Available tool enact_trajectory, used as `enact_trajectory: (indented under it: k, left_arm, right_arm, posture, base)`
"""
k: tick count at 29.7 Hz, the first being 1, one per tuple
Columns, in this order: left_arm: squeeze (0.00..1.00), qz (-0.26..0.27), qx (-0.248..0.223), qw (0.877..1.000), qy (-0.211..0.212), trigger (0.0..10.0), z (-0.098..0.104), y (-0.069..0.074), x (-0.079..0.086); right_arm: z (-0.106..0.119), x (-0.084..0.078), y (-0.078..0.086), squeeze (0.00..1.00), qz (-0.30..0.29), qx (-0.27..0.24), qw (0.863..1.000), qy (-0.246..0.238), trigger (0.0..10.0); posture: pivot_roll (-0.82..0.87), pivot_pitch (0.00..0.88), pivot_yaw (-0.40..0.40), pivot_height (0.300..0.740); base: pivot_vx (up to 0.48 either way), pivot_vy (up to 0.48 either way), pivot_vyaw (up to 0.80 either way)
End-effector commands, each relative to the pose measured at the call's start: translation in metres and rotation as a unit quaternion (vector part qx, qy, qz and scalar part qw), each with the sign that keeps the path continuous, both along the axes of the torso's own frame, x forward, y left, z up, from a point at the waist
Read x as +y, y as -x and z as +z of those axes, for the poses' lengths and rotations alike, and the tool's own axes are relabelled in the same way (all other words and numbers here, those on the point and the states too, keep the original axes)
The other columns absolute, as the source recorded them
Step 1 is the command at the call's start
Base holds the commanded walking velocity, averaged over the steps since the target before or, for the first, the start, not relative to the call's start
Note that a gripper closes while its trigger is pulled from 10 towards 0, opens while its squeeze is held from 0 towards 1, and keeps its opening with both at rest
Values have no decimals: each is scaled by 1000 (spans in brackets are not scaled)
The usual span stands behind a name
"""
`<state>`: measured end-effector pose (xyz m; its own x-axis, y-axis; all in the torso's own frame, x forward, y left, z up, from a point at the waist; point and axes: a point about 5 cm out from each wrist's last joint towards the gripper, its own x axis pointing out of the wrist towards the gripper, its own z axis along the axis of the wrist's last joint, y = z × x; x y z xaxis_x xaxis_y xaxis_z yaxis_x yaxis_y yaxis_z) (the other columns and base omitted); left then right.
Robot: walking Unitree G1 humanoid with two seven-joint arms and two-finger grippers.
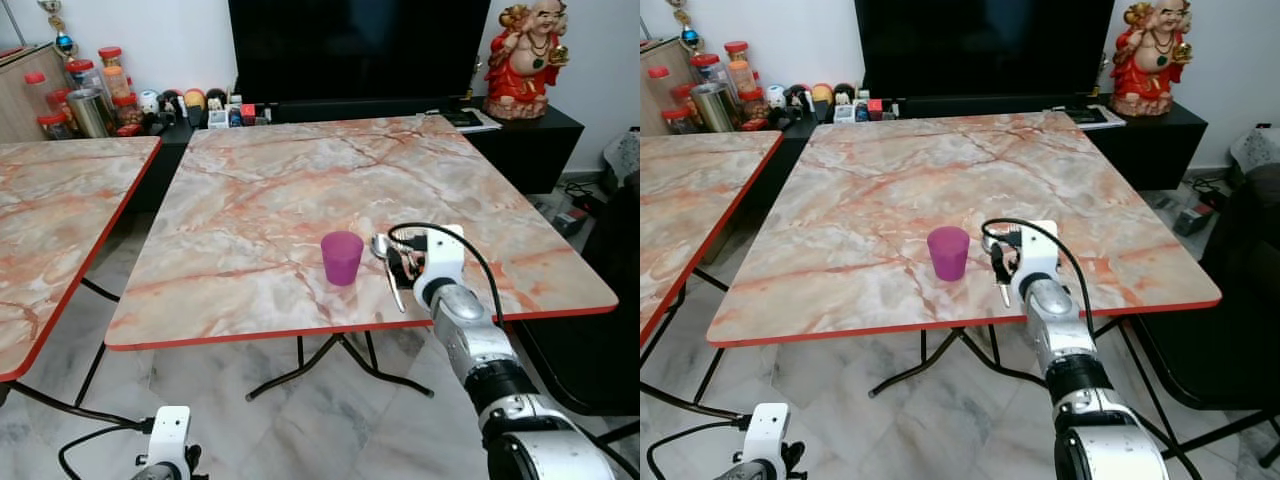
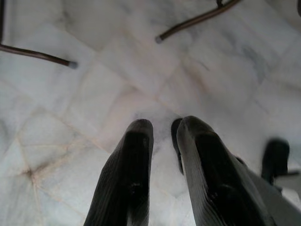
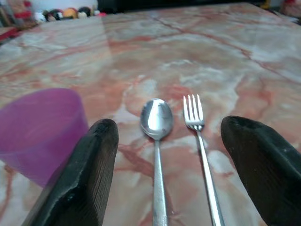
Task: Setting the table
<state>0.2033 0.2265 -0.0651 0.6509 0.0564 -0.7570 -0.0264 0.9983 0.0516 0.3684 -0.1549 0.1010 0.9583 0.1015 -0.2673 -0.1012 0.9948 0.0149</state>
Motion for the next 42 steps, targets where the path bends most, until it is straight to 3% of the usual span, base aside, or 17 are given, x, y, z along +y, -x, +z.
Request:
enact_trajectory:
  k: [1, 19, 23, 42]
  left_arm:
    - [0, -4, 16, 1000, -7, 10000, -4, 8, 3]
    - [0, -4, 13, 1000, -6, 10000, -4, 8, 2]
    - [0, -5, 13, 1000, -6, 10000, -4, 8, 2]
    - [0, -4, 13, 1000, -4, 10000, -5, 9, -1]
  right_arm:
    - [9, 6, -6, 0, 12, -14, 1000, 1, 10000]
    - [14, -8, -8, 0, -29, -36, 999, -5, 10000]
    - [14, -8, -9, 0, -32, -38, 999, -4, 10000]
    - [20, 10, -8, 0, 25, -68, 997, 16, 10000]
  posture:
    - [-35, 0, 31, 740]
    - [-35, 0, 30, 740]
    - [-34, 0, 30, 740]
    - [-33, 0, 18, 740]
  base:
    - [0, 0, 0]
    - [0, 0, 0]
    - [180, 0, -731]
    - [265, 0, 147]
